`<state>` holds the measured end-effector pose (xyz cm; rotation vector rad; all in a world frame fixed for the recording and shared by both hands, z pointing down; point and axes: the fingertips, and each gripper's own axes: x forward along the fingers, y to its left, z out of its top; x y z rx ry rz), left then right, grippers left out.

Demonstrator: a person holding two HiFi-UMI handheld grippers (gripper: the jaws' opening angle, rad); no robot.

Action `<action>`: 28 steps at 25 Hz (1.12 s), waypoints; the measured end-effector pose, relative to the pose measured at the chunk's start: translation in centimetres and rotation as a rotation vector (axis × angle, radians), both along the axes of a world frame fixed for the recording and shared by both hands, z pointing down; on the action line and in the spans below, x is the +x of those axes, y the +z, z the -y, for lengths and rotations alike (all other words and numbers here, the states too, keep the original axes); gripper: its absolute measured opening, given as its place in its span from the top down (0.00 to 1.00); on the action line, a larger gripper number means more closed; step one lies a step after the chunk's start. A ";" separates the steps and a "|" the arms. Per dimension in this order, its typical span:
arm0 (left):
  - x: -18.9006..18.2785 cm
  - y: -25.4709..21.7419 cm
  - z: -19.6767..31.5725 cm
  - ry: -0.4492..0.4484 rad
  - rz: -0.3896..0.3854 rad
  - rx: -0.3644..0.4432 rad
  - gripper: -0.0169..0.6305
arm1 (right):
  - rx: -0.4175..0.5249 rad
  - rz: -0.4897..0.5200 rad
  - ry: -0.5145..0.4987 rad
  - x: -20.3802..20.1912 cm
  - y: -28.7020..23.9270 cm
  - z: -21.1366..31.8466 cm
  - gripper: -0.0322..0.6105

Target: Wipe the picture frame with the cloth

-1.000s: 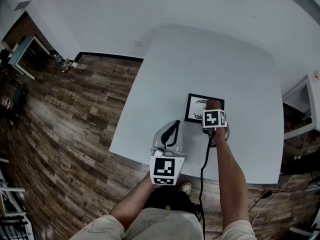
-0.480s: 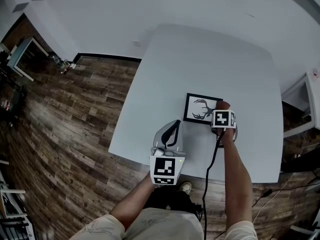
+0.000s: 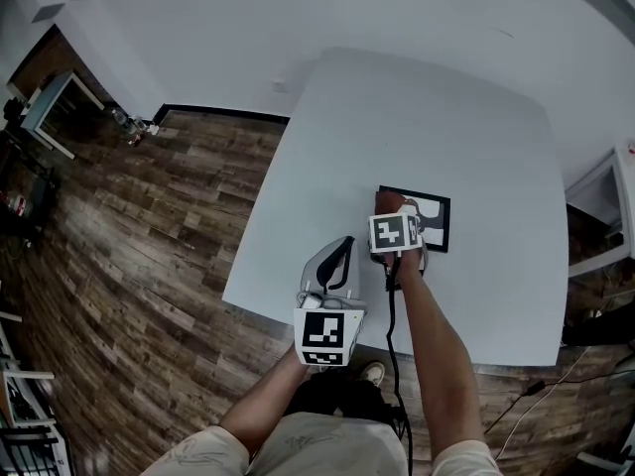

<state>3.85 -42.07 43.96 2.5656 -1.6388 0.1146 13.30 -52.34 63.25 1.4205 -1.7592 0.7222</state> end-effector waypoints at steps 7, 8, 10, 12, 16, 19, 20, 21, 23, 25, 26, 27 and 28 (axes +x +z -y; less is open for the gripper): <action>-1.0 0.1 -0.1 -0.012 0.009 -0.003 0.97 | -0.034 -0.021 -0.018 -1.5 1.7 -0.7 0.78; -1.2 0.2 0.1 -0.015 0.009 -0.004 0.97 | -0.035 -0.025 -0.013 -1.1 1.7 -0.7 0.78; -1.4 0.4 0.4 -0.019 0.009 -0.009 0.97 | -0.039 -0.038 0.004 0.3 1.8 -0.7 0.78; -1.4 0.6 0.7 -0.018 0.000 -0.019 0.97 | -0.043 -0.054 0.030 2.3 2.0 -0.9 0.78; -0.9 0.0 1.0 -0.012 -0.013 -0.009 0.97 | -0.047 -0.090 0.091 7.3 2.0 -1.8 0.78; -0.5 -0.4 0.9 -0.003 -0.011 0.004 0.97 | -0.051 -0.147 0.120 11.2 2.0 -2.6 0.78; -0.2 -0.4 0.9 0.003 -0.015 0.002 0.97 | -0.052 -0.164 0.130 12.4 1.9 -2.8 0.78; 0.0 -0.3 0.8 0.009 -0.018 -0.003 0.97 | -0.054 -0.176 0.142 13.5 1.9 -3.1 0.78; 0.2 -0.2 0.7 0.014 -0.014 -0.007 0.97 | -0.056 -0.186 0.168 15.3 1.8 -3.5 0.78; 0.3 -0.2 0.6 0.014 -0.004 0.000 0.97 | -0.058 -0.185 0.182 16.2 1.8 -3.8 0.78; 0.4 -0.3 0.5 0.015 -0.002 0.002 0.97 | -0.059 -0.182 0.186 16.4 1.7 -3.9 0.78; 0.5 -0.3 0.4 0.018 -0.001 0.001 0.97 | -0.059 -0.180 0.188 16.5 1.7 -4.0 0.78; 0.7 -0.4 0.3 0.022 -0.004 -0.001 0.97 | -0.059 -0.179 0.190 16.5 1.6 -4.0 0.78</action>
